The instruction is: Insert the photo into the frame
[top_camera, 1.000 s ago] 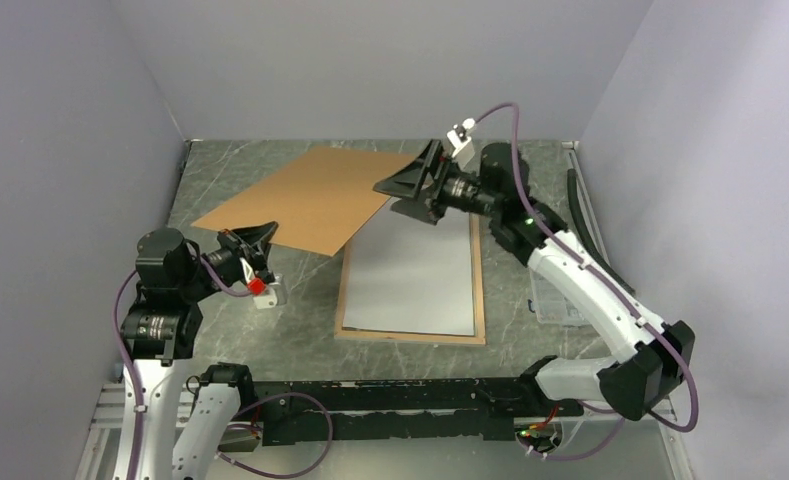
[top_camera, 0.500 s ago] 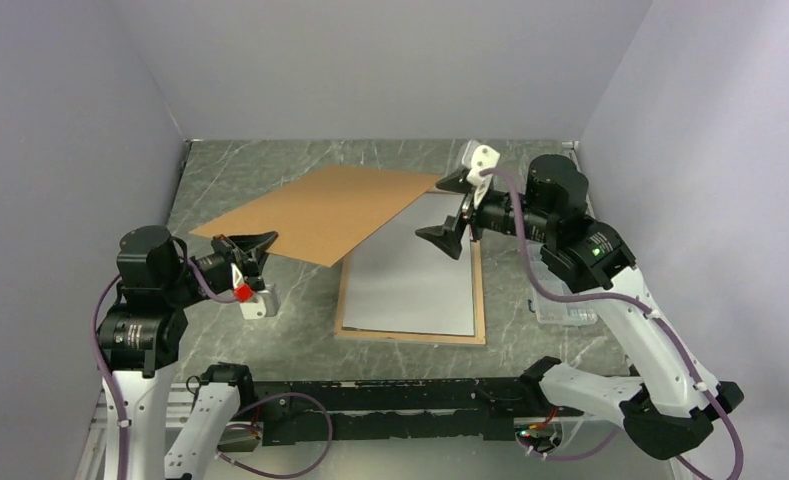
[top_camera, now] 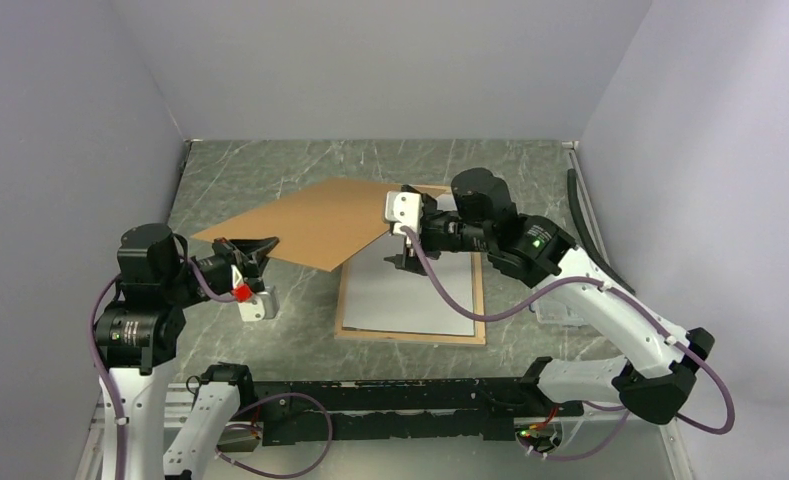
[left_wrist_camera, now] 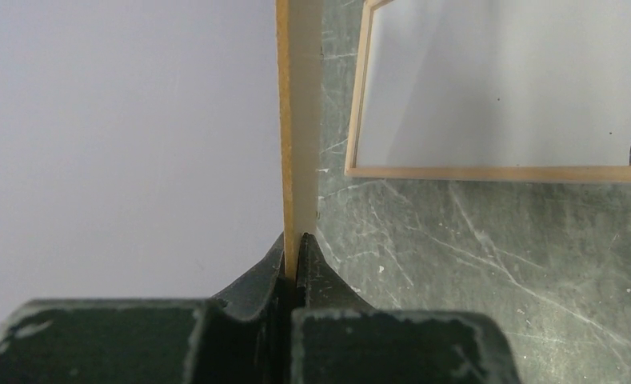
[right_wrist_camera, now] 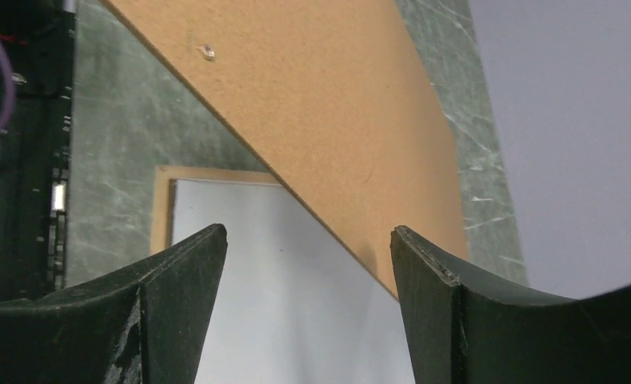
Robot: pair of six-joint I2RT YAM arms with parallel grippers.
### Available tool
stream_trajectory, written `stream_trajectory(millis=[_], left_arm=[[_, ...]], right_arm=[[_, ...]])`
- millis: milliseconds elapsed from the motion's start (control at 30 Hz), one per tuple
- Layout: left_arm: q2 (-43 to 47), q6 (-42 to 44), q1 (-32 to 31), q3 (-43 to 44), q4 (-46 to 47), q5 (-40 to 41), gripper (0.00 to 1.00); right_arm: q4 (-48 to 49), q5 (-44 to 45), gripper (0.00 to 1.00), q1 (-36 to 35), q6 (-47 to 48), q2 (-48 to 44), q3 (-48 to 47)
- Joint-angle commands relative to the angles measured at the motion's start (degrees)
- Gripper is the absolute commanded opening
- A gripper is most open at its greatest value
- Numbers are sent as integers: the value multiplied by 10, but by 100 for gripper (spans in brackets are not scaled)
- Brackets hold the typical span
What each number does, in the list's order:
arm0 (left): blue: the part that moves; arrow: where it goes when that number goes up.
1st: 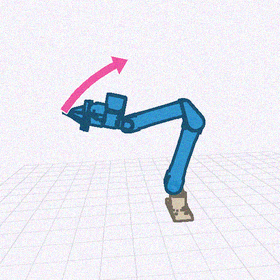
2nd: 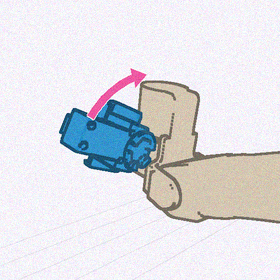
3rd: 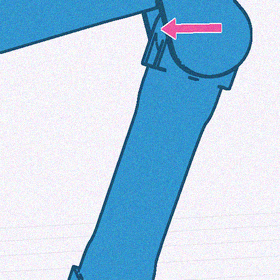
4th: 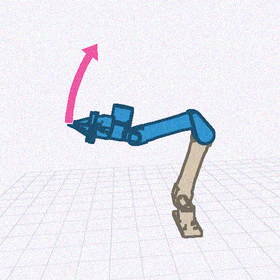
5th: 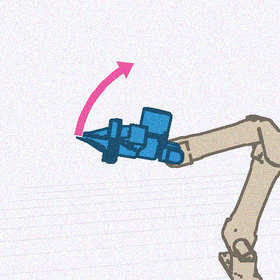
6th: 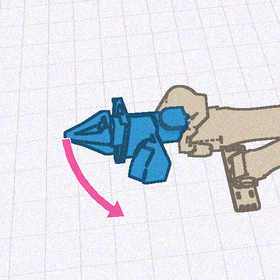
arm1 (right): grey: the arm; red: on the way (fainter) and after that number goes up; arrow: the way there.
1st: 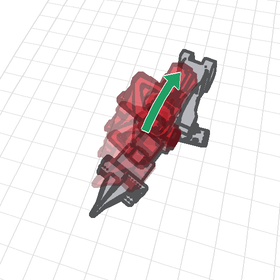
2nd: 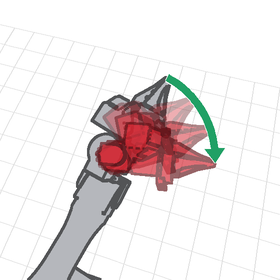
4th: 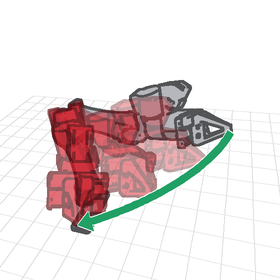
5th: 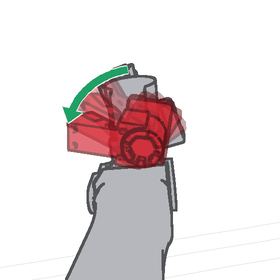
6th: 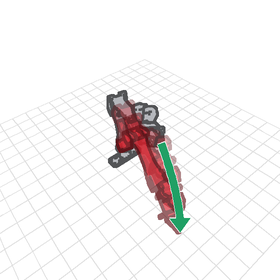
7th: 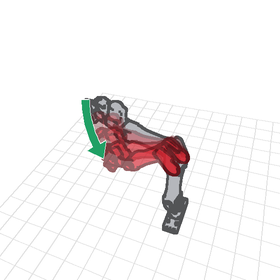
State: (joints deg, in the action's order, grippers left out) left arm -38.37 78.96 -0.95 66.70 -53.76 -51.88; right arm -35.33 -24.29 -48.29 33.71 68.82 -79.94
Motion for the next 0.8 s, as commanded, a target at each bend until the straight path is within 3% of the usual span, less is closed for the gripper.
stream_trajectory(millis=[0,367,533,567,700,733,767], left_arm=[[4,45,0,36,31,-51,3],[-4,47,0,51,40,-55,3],[0,35,0,44,76,-50,3],[2,29,0,40,88,-49,9],[8,-13,0,32,145,-44,58],[8,-23,0,32,155,-44,64],[8,-30,0,31,170,-40,77]], right_arm=[[74,68,75,-17,34,2,10],[173,198,31,-74,80,19,44],[214,241,1,-101,89,0,60],[218,242,0,-103,86,-7,61],[227,240,0,-105,61,-25,53],[234,240,0,-104,53,-29,53],[245,239,0,-105,47,-35,54]])
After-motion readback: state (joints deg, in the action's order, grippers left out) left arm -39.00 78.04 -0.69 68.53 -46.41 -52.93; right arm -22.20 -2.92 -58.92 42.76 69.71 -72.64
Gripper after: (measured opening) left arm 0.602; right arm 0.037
